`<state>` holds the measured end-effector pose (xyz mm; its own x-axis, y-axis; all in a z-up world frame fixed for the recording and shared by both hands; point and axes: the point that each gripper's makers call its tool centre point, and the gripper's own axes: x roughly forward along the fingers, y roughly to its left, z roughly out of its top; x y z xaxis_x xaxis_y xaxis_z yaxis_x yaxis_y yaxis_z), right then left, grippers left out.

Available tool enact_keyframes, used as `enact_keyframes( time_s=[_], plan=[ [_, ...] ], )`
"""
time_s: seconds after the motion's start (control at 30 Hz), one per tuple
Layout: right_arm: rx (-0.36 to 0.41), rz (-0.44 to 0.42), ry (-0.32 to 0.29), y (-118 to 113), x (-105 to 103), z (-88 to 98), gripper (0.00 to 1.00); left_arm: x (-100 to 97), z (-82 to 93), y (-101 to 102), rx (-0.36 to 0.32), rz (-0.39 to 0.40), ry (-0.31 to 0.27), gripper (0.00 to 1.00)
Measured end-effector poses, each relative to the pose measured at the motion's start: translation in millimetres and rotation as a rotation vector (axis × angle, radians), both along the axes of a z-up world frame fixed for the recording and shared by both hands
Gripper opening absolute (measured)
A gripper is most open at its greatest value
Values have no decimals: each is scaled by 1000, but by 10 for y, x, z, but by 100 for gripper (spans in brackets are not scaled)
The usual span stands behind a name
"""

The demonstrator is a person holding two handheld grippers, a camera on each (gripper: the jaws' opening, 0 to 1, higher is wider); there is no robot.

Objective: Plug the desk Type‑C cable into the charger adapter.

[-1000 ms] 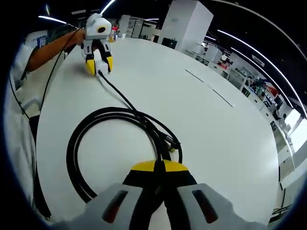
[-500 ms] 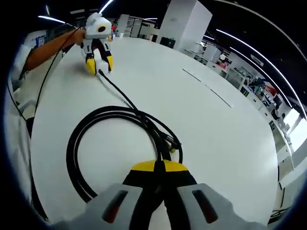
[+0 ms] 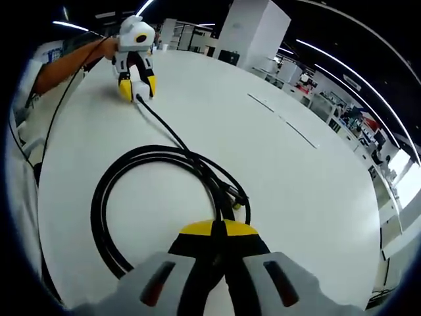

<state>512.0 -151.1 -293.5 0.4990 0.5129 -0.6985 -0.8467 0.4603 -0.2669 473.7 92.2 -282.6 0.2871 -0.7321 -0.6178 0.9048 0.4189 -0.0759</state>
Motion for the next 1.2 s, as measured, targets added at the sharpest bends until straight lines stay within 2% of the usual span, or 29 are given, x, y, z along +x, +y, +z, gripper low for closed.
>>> enact_keyframes(
  time_s=[0.1, 0.23, 0.33, 0.4, 0.53, 0.57, 0.63, 0.77, 0.87, 0.97, 1.0, 1.1, 1.2],
  plan=[
    [-1, 1, 0, 1, 1, 0, 2, 64, -4, 65, -9, 9, 1, 29],
    [16, 2, -10, 16, 6, 26, 5, 28, 2, 22, -24, 26, 0, 31],
    [56, -4, -22, 42, 28, 81, 8, 24, 9, 3, -33, 47, 2, 40],
    [66, -5, -21, 32, 48, 87, 9, 129, 27, 66, -52, 79, 8, 41],
    [69, -10, -25, 33, 50, 80, 13, 54, 106, -38, -118, 88, 0, 42],
    [84, -14, -32, 36, 55, 92, 14, 24, 124, -76, -126, 92, -17, 42],
    [124, -25, -39, 44, 59, 126, 16, 63, 178, -90, -127, 88, -101, 43],
    [193, -51, -53, 42, 101, 192, 19, 8, 220, -136, -148, 115, -127, 53],
    [241, -64, -59, 47, 129, 241, 21, 72, 222, -89, -165, 145, -137, 67],
    [300, -81, -63, 67, 134, 294, 23, 129, 231, -36, -197, 166, -149, 74],
    [317, -82, -64, 73, 136, 311, 24, 152, 242, -21, -218, 196, -142, 78],
    [348, -78, -76, 89, 162, 343, 28, 124, 285, -47, -242, 224, -163, 81],
    [439, -95, -84, 135, 164, 438, 32, 202, 343, 37, -269, 259, -189, 88]
  ],
)
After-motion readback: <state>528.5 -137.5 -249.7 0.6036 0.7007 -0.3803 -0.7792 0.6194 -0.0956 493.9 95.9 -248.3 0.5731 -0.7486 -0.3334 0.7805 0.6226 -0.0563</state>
